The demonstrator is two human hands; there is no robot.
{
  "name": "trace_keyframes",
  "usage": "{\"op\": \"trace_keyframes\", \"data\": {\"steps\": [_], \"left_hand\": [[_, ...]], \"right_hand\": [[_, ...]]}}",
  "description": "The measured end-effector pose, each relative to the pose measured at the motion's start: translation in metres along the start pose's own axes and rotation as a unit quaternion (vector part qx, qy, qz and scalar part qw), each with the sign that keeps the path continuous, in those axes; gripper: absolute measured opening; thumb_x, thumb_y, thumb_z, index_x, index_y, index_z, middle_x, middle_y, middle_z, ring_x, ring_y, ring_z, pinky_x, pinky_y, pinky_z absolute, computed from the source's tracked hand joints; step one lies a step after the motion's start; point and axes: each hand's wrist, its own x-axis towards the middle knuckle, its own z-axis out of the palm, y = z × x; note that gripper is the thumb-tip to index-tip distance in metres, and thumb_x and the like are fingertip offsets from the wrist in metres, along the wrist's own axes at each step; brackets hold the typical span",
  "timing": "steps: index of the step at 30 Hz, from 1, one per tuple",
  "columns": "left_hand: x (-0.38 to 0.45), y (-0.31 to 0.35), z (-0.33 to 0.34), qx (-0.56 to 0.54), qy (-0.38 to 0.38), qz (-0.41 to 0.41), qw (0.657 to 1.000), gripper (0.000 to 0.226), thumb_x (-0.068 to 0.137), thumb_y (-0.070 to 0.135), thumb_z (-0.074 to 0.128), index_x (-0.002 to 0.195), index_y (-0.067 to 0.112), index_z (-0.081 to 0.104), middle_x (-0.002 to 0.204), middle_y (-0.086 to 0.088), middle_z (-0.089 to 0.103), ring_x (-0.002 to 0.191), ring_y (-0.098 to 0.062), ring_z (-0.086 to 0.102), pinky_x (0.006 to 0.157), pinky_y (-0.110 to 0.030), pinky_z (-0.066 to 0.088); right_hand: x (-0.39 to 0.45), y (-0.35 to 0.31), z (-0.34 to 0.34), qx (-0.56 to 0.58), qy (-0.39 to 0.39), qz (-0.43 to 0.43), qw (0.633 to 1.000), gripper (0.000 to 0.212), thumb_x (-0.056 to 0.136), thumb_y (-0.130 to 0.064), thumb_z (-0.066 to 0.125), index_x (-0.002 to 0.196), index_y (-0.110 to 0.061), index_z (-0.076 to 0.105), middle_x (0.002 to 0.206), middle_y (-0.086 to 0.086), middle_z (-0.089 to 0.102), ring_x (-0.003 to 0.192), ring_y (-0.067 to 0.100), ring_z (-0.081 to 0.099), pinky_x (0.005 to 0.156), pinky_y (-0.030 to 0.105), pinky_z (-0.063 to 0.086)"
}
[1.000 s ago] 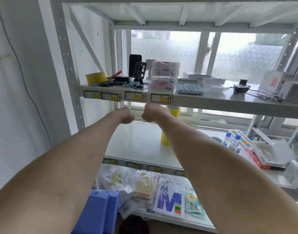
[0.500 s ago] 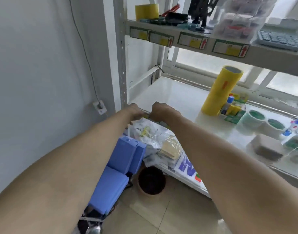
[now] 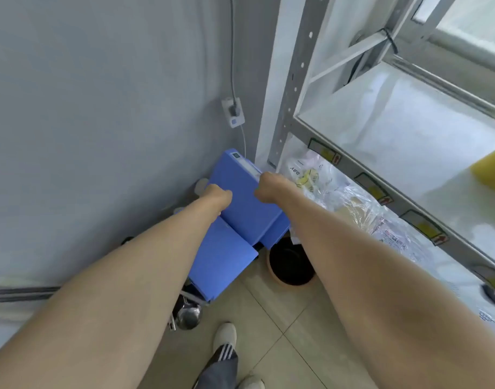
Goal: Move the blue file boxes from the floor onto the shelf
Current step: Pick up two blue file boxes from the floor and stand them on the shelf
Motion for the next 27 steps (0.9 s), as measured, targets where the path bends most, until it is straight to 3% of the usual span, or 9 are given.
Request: {"op": "trace_keyframes", "data": {"steps": [2,4,6,8,9,12,23,25,27], "left_hand": [[0.020,-0.014,-0.001,-0.049,-0.005,-0.036,0.998,0.043,0.099,0.024,0.040,0.139,0.007,0.038,0.107,-0.008,0.055,0.097,-0.025,0.054,0.088,-0.032,0.043],[0.045,-0.027,0.000,-0.079,0.005,-0.080,0.994,0.015,0.098,0.025,0.041,0.100,0.012,0.048,0.077,-0.003,0.042,0.070,-0.019,0.046,0.070,-0.028,0.041],[0.072,-0.040,0.002,-0.102,0.017,-0.110,0.989,0.026,0.098,0.022,0.039,0.073,0.015,0.035,0.068,-0.004,0.033,0.057,-0.016,0.032,0.055,-0.024,0.030],[0.099,-0.054,0.005,-0.098,0.024,-0.129,0.986,0.016,0.096,0.023,0.042,0.091,0.009,0.049,0.083,-0.013,0.051,0.070,-0.025,0.051,0.063,-0.027,0.044],[0.121,-0.064,0.008,-0.119,0.036,-0.137,0.983,0.032,0.093,0.025,0.046,0.116,0.004,0.052,0.109,-0.017,0.058,0.096,-0.033,0.059,0.082,-0.035,0.051],[0.157,-0.090,0.012,-0.134,0.088,-0.192,0.968,0.073,0.086,0.033,0.053,0.149,0.005,0.028,0.154,-0.019,0.030,0.135,-0.038,0.042,0.110,-0.046,0.038],[0.211,-0.181,0.033,-0.122,0.169,-0.330,0.921,0.091,0.093,0.039,0.052,0.154,0.000,-0.004,0.162,-0.022,0.004,0.147,-0.040,0.017,0.117,-0.050,0.022],[0.218,-0.190,0.036,-0.123,0.174,-0.345,0.914,0.091,0.095,0.049,0.045,0.153,-0.006,0.001,0.160,-0.025,0.012,0.145,-0.040,0.023,0.113,-0.047,0.027],[0.228,-0.202,0.041,-0.163,0.167,-0.338,0.912,0.084,0.094,0.058,0.038,0.147,-0.007,0.026,0.141,-0.026,0.045,0.126,-0.038,0.050,0.095,-0.040,0.041]], "right_hand": [[0.026,-0.009,0.012,0.000,-0.019,-0.002,1.000,0.021,0.096,-0.018,0.048,0.114,-0.011,0.056,0.112,0.009,0.058,0.091,0.028,0.053,0.076,0.035,0.045],[0.052,-0.017,0.022,-0.005,-0.025,-0.008,1.000,0.017,0.095,-0.017,0.048,0.108,-0.012,0.056,0.106,0.008,0.057,0.098,0.029,0.059,0.083,0.035,0.050],[0.078,-0.022,0.032,-0.017,-0.023,-0.011,1.000,0.008,0.094,-0.016,0.047,0.099,-0.012,0.051,0.107,0.009,0.059,0.099,0.030,0.059,0.092,0.039,0.052],[0.102,-0.023,0.041,-0.027,-0.018,-0.013,0.999,0.010,0.093,-0.015,0.047,0.100,-0.012,0.052,0.106,0.009,0.058,0.095,0.030,0.056,0.090,0.039,0.051],[0.113,-0.023,0.045,-0.033,-0.012,-0.015,0.999,0.011,0.093,-0.014,0.048,0.102,-0.012,0.053,0.109,0.010,0.060,0.096,0.031,0.056,0.087,0.038,0.051],[0.147,-0.019,0.057,-0.054,0.001,-0.009,0.999,0.015,0.091,-0.012,0.051,0.105,-0.011,0.056,0.120,0.010,0.058,0.104,0.031,0.060,0.080,0.035,0.046],[0.249,-0.015,0.081,-0.025,0.033,0.026,0.999,0.076,0.092,-0.015,0.058,0.155,-0.013,0.016,0.142,0.016,0.039,0.129,0.037,0.046,0.095,0.045,0.043],[0.260,-0.015,0.082,-0.019,0.025,0.049,0.998,0.082,0.092,-0.022,0.060,0.156,-0.008,0.011,0.146,0.016,0.038,0.133,0.038,0.043,0.101,0.050,0.041],[0.270,-0.011,0.084,-0.017,0.017,0.066,0.998,0.077,0.092,-0.029,0.061,0.152,-0.003,0.020,0.144,0.015,0.040,0.132,0.039,0.045,0.105,0.053,0.041]]}}
